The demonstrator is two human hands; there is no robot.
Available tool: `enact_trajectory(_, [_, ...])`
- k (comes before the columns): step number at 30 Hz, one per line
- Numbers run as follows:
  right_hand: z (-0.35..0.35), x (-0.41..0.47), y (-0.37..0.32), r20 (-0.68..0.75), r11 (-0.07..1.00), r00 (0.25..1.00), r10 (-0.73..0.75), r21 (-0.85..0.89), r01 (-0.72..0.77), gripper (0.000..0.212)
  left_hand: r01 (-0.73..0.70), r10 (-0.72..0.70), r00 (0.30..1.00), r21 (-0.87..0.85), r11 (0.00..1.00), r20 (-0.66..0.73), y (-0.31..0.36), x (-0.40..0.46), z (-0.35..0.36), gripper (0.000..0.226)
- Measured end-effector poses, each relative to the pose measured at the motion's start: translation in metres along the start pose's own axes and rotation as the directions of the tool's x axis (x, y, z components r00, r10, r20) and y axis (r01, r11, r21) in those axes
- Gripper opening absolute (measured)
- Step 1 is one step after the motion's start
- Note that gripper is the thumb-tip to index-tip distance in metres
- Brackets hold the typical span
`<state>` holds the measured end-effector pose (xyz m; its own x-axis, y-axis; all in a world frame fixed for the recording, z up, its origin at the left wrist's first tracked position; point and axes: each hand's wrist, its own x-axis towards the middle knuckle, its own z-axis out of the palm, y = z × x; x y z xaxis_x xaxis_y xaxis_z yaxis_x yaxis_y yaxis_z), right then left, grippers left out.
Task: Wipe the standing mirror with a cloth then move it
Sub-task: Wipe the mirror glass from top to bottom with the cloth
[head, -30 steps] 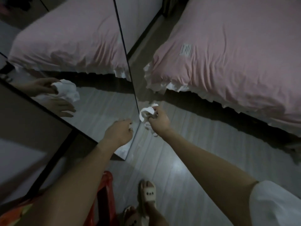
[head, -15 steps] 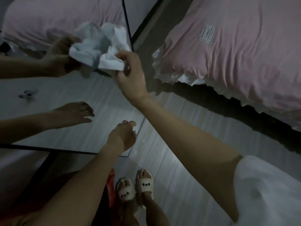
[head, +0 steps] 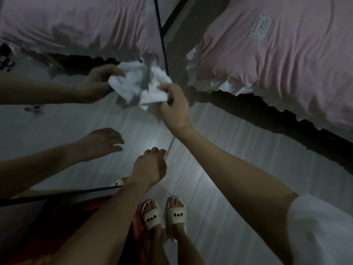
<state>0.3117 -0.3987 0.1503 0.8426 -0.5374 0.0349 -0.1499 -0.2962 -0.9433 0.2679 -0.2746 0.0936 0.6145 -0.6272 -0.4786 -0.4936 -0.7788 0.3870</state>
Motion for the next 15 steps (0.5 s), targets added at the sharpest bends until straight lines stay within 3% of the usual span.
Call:
enact_trajectory(2, [0.008,0.013,-0.012,-0.074,0.989,0.986,-0.147,0.012,0.149,0.029,0.005,-0.005,1.000,0.019,1.000,-0.003,-0.001,0.004,-0.001,0.037])
enact_trajectory(4, [0.020,0.016,-0.010,-0.066,0.987,0.986,-0.155,0.023,0.156,0.031,0.004,-0.004,1.000,0.071,0.997,-0.007,-0.001,0.007,-0.001,0.035])
enact_trajectory(6, [0.025,0.010,0.007,0.040,0.998,0.998,0.052,0.040,-0.054,0.031,-0.018,0.022,0.999,0.131,0.991,-0.034,-0.003,0.009,0.001,0.034])
enact_trajectory(8, [0.022,0.005,0.031,0.223,0.932,0.906,0.360,-0.131,-0.338,0.028,-0.051,0.058,0.998,0.198,0.979,-0.030,-0.004,0.010,0.002,0.035])
enact_trajectory(9, [0.019,0.004,0.040,0.256,0.884,0.851,0.459,-0.225,-0.410,0.027,-0.067,0.074,0.997,0.226,0.972,-0.020,-0.005,0.011,0.002,0.036])
enact_trajectory(10, [0.016,0.004,0.045,0.230,0.854,0.831,0.507,-0.264,-0.448,0.026,-0.082,0.086,0.996,0.246,0.966,-0.008,-0.006,0.013,0.002,0.036])
enact_trajectory(12, [0.010,0.008,0.043,0.100,0.866,0.867,0.488,-0.186,-0.465,0.025,-0.100,0.104,0.995,0.245,0.964,-0.001,-0.008,0.016,0.001,0.037])
enact_trajectory(15, [0.005,0.022,0.020,-0.134,0.962,0.953,0.272,0.064,-0.265,0.028,-0.099,0.109,0.993,0.173,0.980,-0.049,-0.013,0.020,0.003,0.038])
